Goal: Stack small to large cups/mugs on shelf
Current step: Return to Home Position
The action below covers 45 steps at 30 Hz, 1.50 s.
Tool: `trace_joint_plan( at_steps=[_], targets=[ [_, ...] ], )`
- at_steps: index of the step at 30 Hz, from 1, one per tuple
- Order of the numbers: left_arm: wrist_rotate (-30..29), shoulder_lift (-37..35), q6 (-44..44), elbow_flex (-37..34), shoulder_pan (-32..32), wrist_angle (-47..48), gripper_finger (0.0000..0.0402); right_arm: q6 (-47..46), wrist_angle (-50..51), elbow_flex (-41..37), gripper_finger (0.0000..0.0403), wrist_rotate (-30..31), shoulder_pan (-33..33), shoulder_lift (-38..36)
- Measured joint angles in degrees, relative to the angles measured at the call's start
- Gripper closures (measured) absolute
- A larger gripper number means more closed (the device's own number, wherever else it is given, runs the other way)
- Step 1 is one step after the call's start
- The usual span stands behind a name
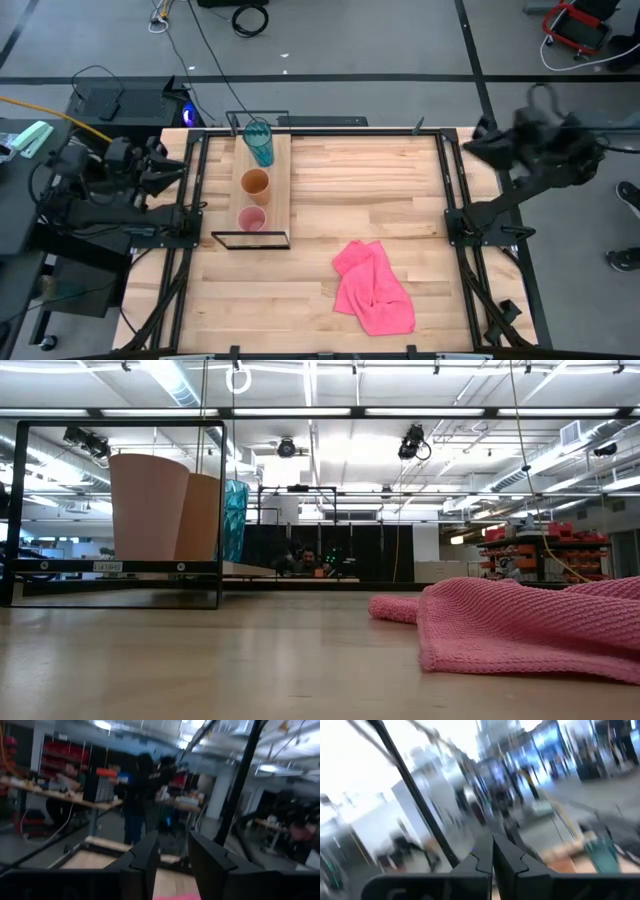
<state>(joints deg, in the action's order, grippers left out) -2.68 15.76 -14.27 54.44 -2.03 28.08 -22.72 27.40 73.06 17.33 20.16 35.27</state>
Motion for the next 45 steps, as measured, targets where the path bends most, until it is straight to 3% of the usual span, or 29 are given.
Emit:
trace_joint_plan(
  at_steps=[4, 21, 36, 39, 45],
  targets=[
    [0.0, -4.2, -2.3, -3.1, 0.0, -2.3, 0.0284, 0.6, -10.3, -10.2, 0.0390, -4.8, 0.0, -9.0],
    [0.0, -12.8, -6.1, -19.0, 0.0, -12.4, 0.0281, -3.6, -29.3, -42.0, 0.0390, -6.1, 0.0, -35.1],
    [0.0, -15.5, -7.7, -26.2, 0.0, -18.3, 0.0279, -6.3, -36.7, -52.4, 0.0388, -7.3, 0.0, -35.2],
    [-0.1, -15.5, -10.3, -31.7, 0.0, -19.1, 0.0276, -7.3, -38.9, -55.8, 0.0388, -7.6, 0.0, -35.2],
    [-0.2, -15.5, -13.3, -42.8, 0.0, -33.0, 0.0269, -9.2, -42.2, -61.0, 0.0389, -7.7, 0.0, -35.2]
  ],
)
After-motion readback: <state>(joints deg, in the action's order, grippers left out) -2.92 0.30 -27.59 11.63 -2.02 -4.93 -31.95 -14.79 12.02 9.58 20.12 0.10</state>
